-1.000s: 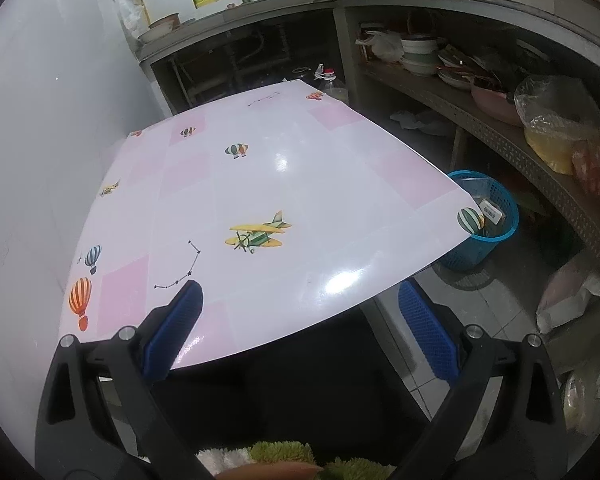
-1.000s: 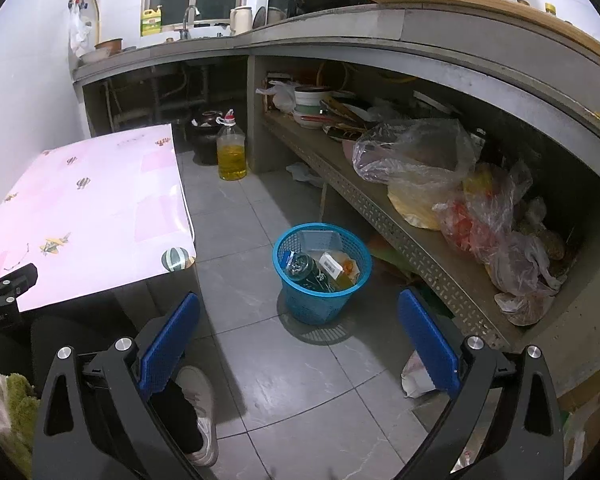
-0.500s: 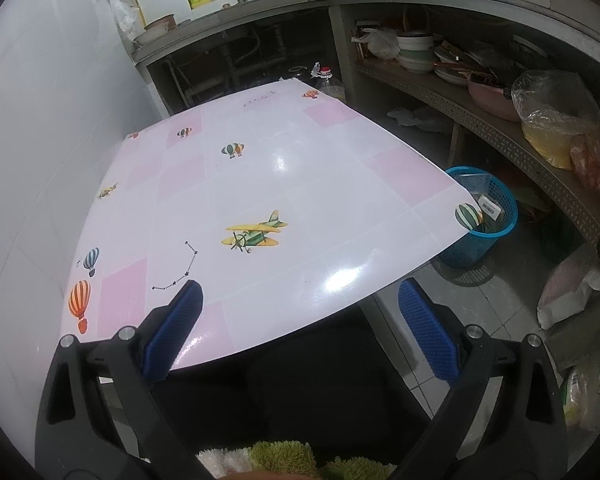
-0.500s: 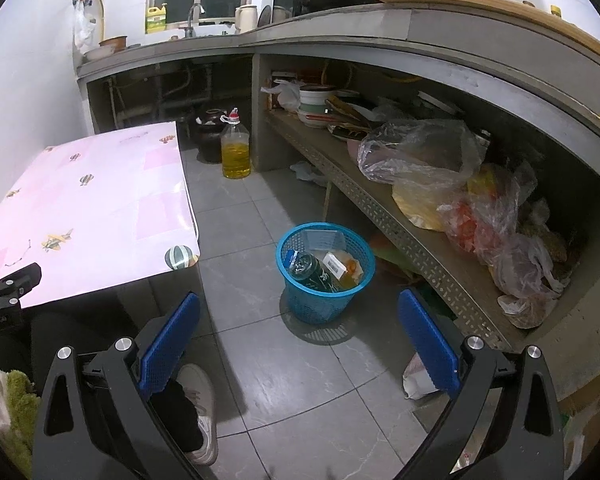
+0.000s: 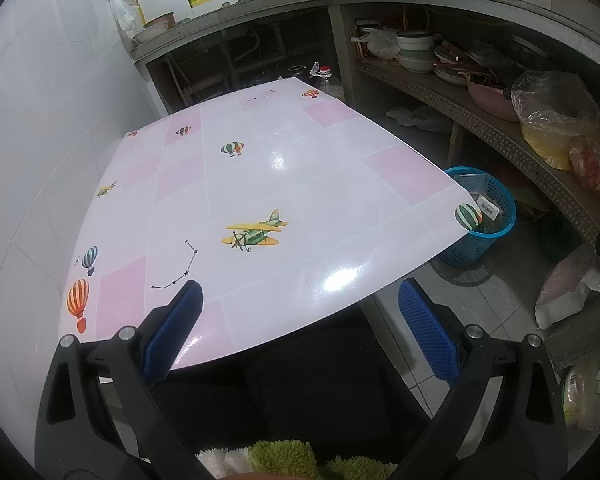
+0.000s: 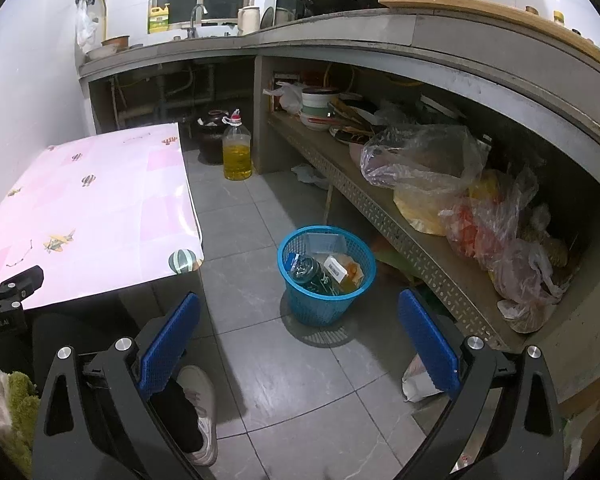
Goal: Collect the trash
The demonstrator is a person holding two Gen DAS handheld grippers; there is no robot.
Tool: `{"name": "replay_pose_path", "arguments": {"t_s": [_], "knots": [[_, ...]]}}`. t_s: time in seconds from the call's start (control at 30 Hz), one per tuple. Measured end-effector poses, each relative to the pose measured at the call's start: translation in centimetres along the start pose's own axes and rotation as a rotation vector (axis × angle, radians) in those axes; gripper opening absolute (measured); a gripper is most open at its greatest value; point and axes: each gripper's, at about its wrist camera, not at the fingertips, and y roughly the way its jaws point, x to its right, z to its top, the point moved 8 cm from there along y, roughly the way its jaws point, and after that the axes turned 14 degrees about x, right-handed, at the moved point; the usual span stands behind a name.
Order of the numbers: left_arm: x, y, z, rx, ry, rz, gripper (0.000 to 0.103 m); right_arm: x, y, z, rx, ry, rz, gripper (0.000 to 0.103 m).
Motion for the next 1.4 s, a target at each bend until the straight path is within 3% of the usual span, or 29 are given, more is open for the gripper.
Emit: {"name": "replay_pose_path", "arguments": {"t_s": [1.4], "knots": [[-0.15, 0.36, -0.3, -0.021, -0.003, -0.025, 0.094, -0.08, -0.01, 0.02, 0.001, 0.001, -0.002, 0.096]]}}
